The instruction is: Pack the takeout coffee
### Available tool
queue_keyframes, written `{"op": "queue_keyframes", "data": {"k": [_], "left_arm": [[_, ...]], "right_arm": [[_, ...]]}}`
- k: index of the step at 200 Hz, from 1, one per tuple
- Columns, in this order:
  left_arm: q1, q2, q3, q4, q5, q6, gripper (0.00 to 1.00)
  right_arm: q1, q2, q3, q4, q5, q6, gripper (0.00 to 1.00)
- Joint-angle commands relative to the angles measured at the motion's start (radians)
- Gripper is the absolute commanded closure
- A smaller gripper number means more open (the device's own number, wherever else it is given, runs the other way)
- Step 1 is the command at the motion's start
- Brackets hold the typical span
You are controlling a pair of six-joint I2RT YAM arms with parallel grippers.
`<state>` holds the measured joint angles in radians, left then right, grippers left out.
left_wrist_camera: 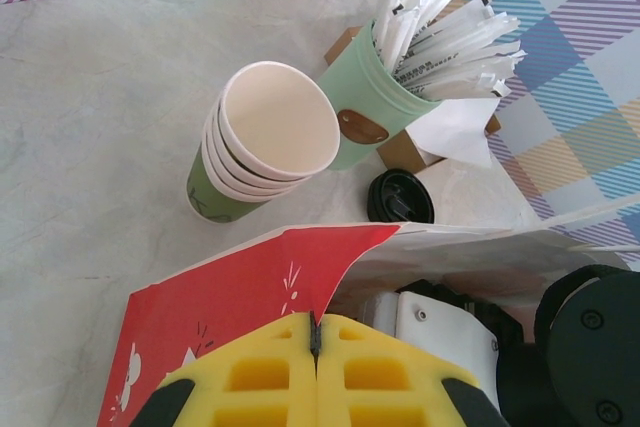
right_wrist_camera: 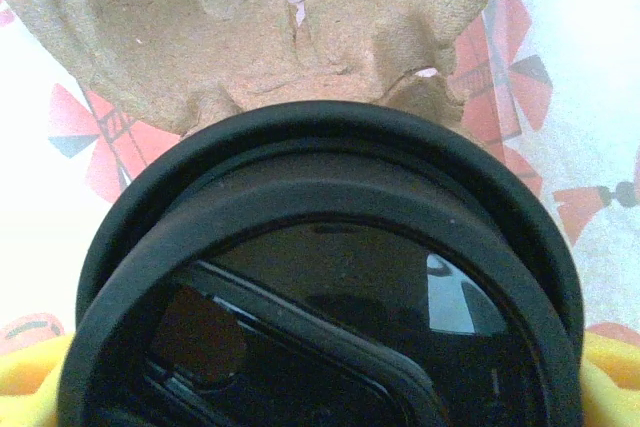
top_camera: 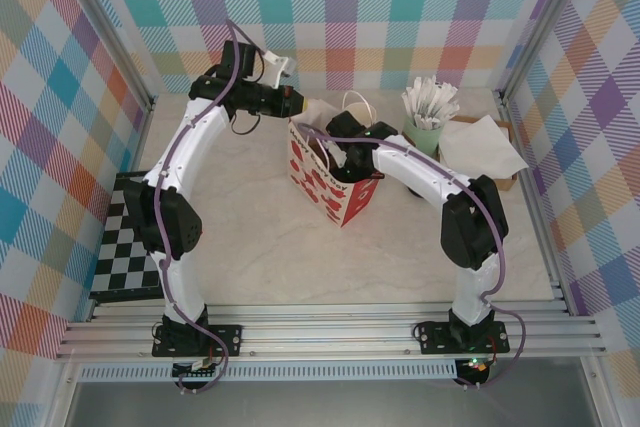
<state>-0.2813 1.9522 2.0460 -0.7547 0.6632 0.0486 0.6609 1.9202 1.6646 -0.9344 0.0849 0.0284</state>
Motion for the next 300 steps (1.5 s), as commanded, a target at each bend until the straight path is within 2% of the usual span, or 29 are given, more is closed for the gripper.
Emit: {"op": "queue_keyframes", "data": {"k": [1, 84, 126, 207, 225, 300], "left_arm": [[-0.007, -0.046, 0.004, 0.051, -0.029, 0.035, 1.0], [-0.024, -0.096, -0.04, 0.098, -0.054, 0.049, 1.0], [-0.04, -0.107, -0.058, 0.103, -0.068, 0.069, 1.0], [-0.08, -0.142, -0.09, 0.112, -0.149, 0.121, 1.0], [-0.081, -0.141, -0.093, 0.113, -0.154, 0.122, 1.0], [-0.083, -0.138, -0.085, 0.108, -0.164, 0.122, 1.0]], "right_arm": [[0.005, -0.019, 0.013, -0.036, -0.029, -0.01, 0.25], [0.005, -0.071, -0.032, 0.008, -0.043, 0.009, 0.22], [0.004, -0.081, -0.036, 0.047, -0.045, 0.016, 0.15], [0.005, -0.125, -0.089, 0.093, -0.033, 0.014, 0.12], [0.005, -0.131, -0.091, 0.098, -0.031, 0.015, 0.0], [0.004, -0.147, -0.097, 0.105, -0.024, 0.004, 0.0]]}}
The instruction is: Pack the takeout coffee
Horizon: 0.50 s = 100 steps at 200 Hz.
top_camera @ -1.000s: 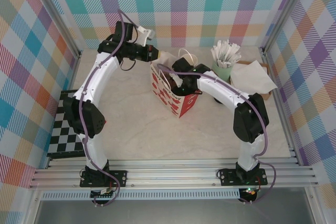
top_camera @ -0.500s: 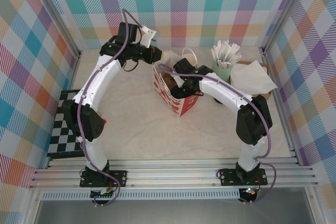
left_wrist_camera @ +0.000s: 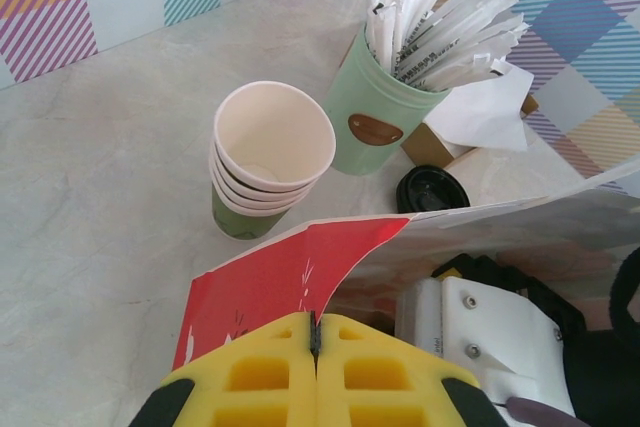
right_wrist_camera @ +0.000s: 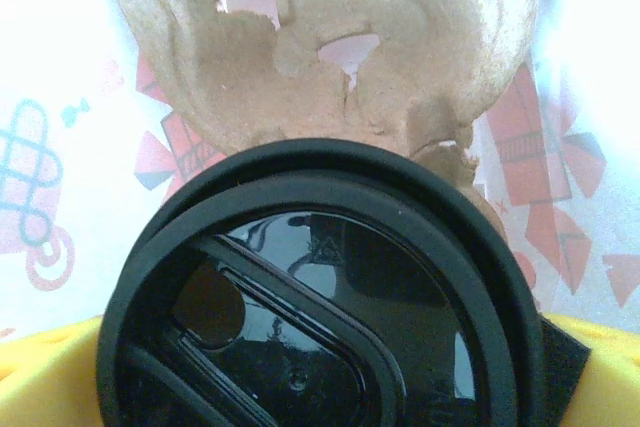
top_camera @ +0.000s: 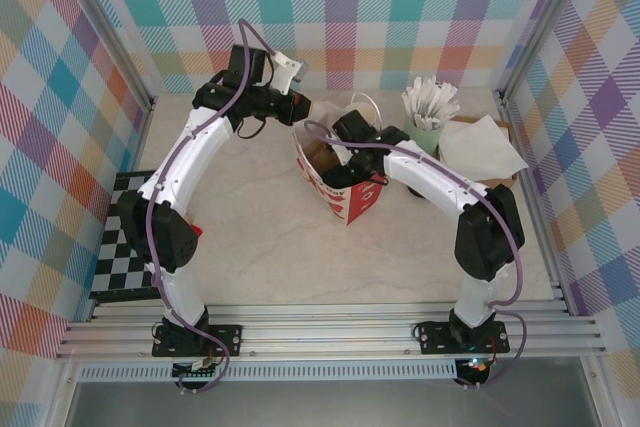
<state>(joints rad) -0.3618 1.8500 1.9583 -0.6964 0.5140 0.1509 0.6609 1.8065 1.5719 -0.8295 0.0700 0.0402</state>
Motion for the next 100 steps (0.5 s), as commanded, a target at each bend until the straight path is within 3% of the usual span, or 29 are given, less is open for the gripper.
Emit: {"op": "queue_keyframes", "data": {"k": [1, 100], "left_arm": [[-0.002, -0.035, 0.004, 0.049, -0.015, 0.019, 1.0], [-0.002, -0.02, 0.019, 0.026, -0.049, 0.03, 1.0]], "right_arm": [[0.005, -0.032, -0.003, 0.0, -0.009, -0.009, 0.0], [0.004, -0.03, 0.017, -0.006, -0.034, -0.029, 0.0]]}}
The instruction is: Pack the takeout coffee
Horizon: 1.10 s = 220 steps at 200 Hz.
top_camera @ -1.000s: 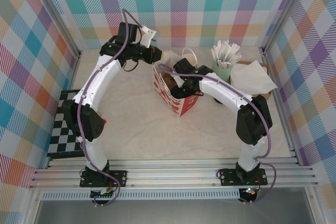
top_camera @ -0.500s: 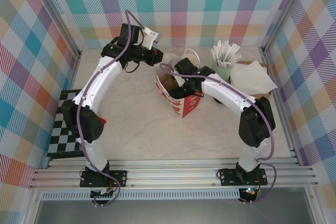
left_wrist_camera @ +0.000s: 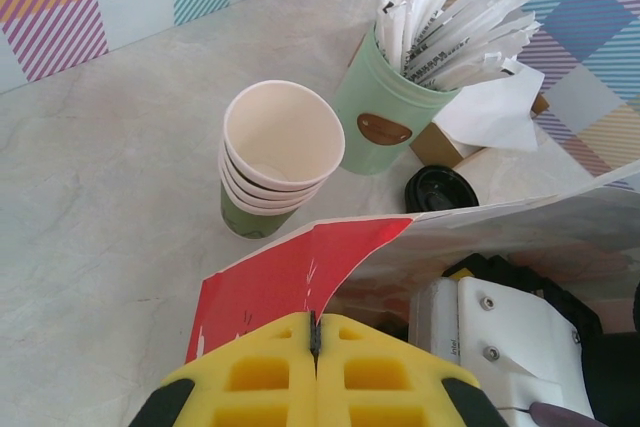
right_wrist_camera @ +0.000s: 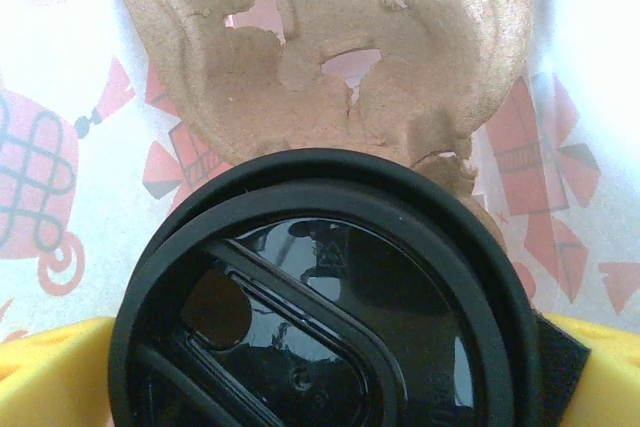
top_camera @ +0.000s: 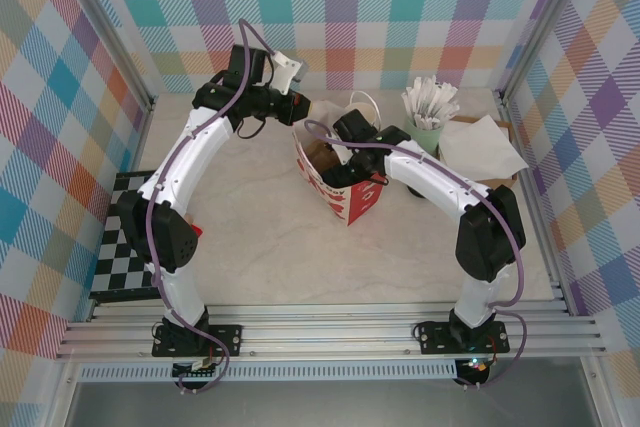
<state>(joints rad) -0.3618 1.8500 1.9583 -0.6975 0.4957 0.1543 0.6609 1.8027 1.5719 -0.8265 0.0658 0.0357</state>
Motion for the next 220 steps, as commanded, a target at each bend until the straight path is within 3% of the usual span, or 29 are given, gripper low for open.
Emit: {"op": "queue_keyframes", "data": {"k": [1, 220], "left_arm": [[-0.002, -0.02, 0.019, 0.027, -0.031, 0.027, 1.0], [-0.002, 0.005, 0.039, 0.007, -0.074, 0.027, 1.0]], "right_arm": [[0.004, -0.026, 0.018, -0.01, -0.03, -0.025, 0.0], [0.004, -0.062, 0.021, -0.079, -0.088, -0.031, 0.0]]}}
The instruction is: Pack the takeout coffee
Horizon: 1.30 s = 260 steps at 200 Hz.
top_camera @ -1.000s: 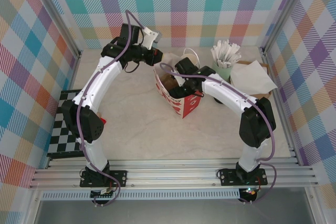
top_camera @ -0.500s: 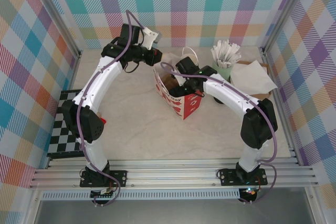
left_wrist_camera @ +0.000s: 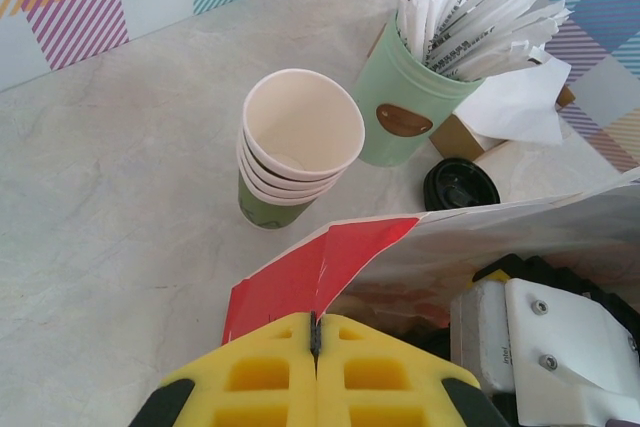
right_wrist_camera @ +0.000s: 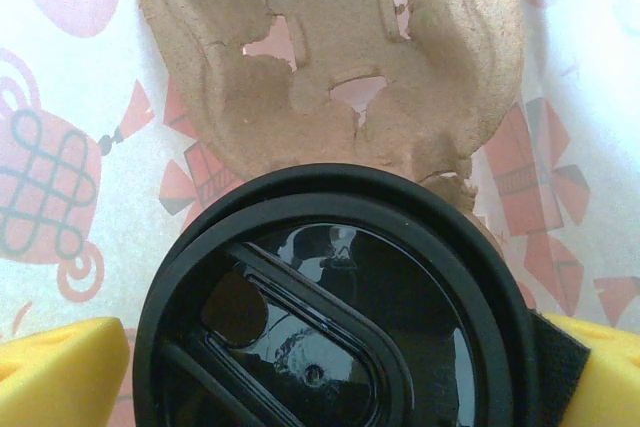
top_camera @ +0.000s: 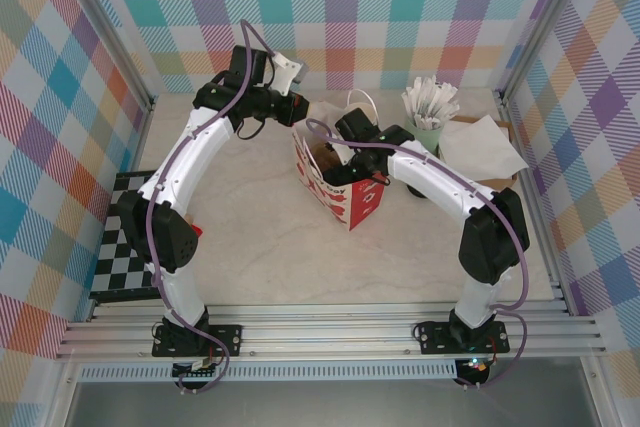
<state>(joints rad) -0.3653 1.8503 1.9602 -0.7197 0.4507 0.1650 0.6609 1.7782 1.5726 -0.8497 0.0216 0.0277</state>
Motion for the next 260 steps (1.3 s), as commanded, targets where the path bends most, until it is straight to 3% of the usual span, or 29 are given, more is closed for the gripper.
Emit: {"op": "queue_keyframes", "data": {"k": [1, 260], "left_arm": [[0.001, 0.004, 0.036, 0.029, -0.029, 0.017, 1.0], [0.002, 0.036, 0.037, 0.003, -0.01, 0.013, 1.0]], "right_arm": [[0.005, -0.037, 0.02, -0.056, -0.044, -0.023, 0.0], [0.008, -0.091, 0.052, -0.07, -0.012, 0.017, 0.0]]}}
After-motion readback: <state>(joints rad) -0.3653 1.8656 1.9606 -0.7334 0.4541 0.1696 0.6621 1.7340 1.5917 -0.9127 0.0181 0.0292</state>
